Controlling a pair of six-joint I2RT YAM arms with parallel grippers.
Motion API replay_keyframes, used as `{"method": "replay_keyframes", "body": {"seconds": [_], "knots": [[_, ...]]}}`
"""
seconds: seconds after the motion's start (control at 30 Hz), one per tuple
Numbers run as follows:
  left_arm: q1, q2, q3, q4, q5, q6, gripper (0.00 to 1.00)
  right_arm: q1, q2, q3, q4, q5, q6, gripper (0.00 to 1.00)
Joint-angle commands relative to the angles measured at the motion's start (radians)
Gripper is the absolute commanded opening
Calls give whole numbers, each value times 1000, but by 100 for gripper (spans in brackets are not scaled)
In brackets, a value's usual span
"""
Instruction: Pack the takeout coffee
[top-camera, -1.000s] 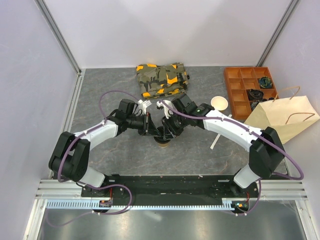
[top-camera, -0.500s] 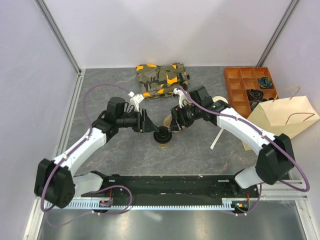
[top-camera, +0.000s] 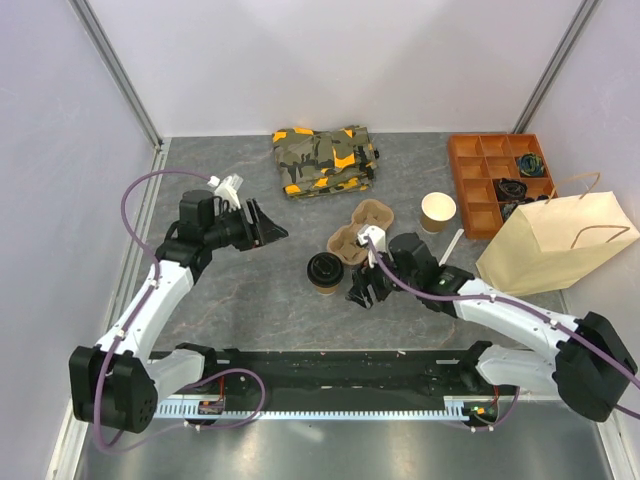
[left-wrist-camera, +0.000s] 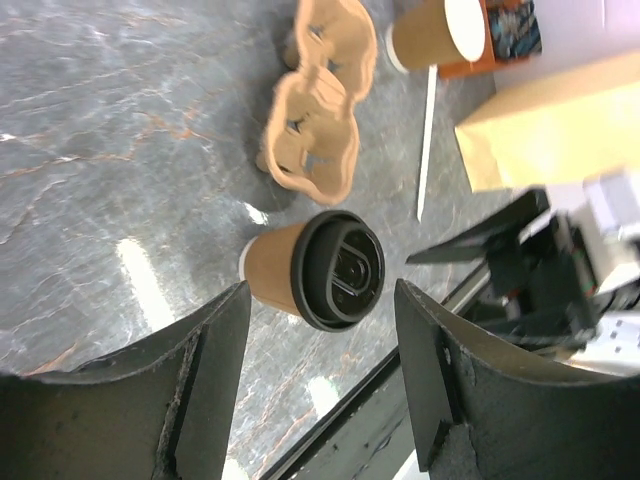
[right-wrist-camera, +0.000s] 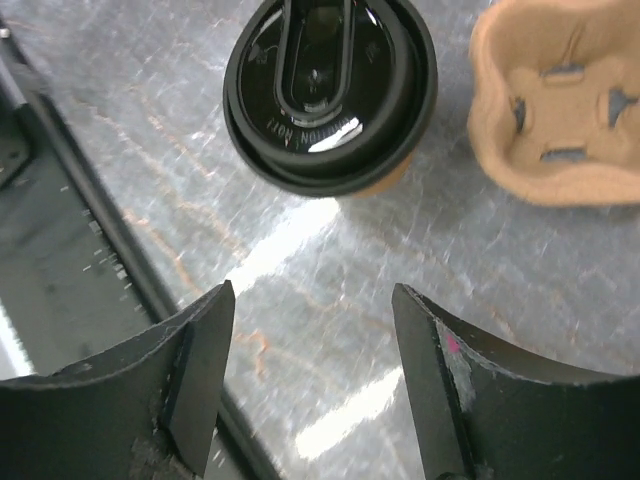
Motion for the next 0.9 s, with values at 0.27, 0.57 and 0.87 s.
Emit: {"method": "replay_keyframes", "body": {"seconds": [0.27, 0.57, 0.87], "knots": [[75, 0, 26, 56, -13, -113, 67, 131, 140, -81, 442, 186, -42, 63], [94, 16, 29, 70, 13, -116, 66, 146, 258, -15, 463, 224, -3, 61], [128, 14, -1, 86, 45, -116, 66, 144, 364, 55, 495, 230, 30, 61]]}}
